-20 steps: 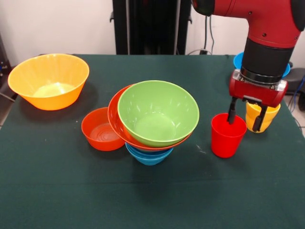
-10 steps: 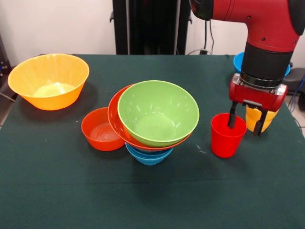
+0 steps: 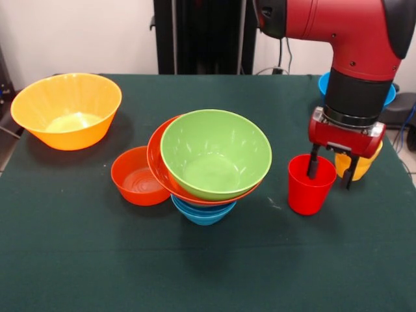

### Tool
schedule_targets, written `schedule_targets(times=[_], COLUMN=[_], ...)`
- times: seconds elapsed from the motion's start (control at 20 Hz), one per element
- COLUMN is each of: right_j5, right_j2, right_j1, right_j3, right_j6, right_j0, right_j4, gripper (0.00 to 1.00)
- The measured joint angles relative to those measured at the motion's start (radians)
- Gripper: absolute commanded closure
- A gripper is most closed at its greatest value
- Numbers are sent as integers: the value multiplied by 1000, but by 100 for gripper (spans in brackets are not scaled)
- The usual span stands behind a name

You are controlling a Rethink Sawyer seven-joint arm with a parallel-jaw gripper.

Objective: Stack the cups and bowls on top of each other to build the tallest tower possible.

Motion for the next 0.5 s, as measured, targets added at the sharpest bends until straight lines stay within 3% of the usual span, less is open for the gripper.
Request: schedule_targets(times=[0.5], right_j5=[-12], right_j2=[2], right_j1=[3], right_j3=[51], right_j6=[0], right_j0=[12], right_j4=[35], gripper=[0])
